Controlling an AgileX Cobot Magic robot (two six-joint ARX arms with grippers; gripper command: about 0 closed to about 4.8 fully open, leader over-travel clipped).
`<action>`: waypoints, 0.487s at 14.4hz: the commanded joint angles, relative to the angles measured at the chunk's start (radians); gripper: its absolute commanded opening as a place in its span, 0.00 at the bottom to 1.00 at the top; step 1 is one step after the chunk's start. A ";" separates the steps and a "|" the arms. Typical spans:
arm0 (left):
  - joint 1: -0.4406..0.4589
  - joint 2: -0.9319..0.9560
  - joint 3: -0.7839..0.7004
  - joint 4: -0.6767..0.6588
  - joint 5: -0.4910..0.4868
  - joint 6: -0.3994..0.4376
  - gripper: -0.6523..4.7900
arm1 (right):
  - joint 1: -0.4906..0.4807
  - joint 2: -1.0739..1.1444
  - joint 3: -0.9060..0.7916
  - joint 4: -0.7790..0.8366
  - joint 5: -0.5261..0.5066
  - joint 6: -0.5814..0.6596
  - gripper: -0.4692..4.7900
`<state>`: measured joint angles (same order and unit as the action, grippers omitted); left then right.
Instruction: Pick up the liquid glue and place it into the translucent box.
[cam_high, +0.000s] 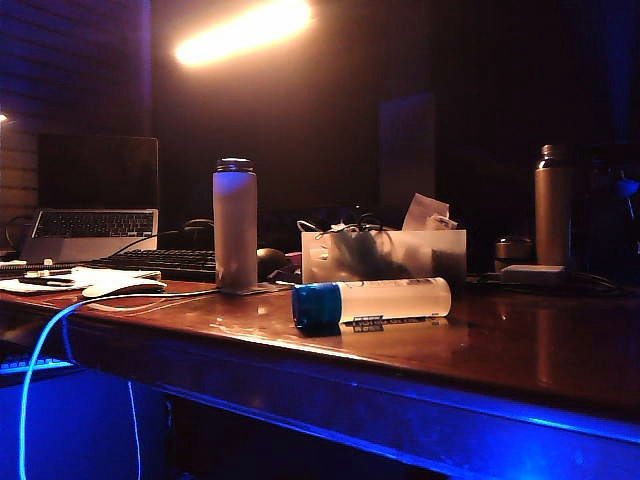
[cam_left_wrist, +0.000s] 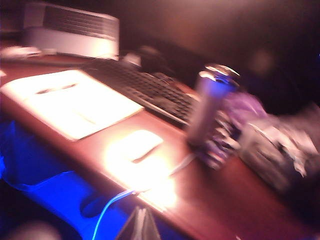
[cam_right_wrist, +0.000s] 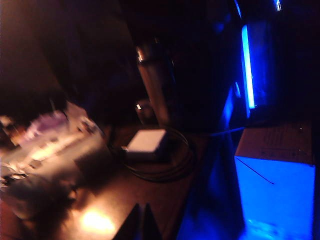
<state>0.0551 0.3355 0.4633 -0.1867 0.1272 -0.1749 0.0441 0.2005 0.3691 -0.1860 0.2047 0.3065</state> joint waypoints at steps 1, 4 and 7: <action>-0.001 0.273 0.271 -0.119 0.208 0.240 0.11 | 0.000 0.254 0.171 0.021 -0.072 -0.144 0.09; -0.045 0.509 0.596 -0.376 0.261 0.435 0.11 | 0.000 0.562 0.385 0.026 -0.254 -0.277 0.09; -0.134 0.652 0.828 -0.612 0.281 0.447 0.11 | 0.003 0.840 0.641 -0.050 -0.372 -0.432 0.09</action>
<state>-0.0616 0.9695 1.2564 -0.7437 0.3916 0.2783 0.0448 1.0039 0.9607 -0.2111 -0.1440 -0.0498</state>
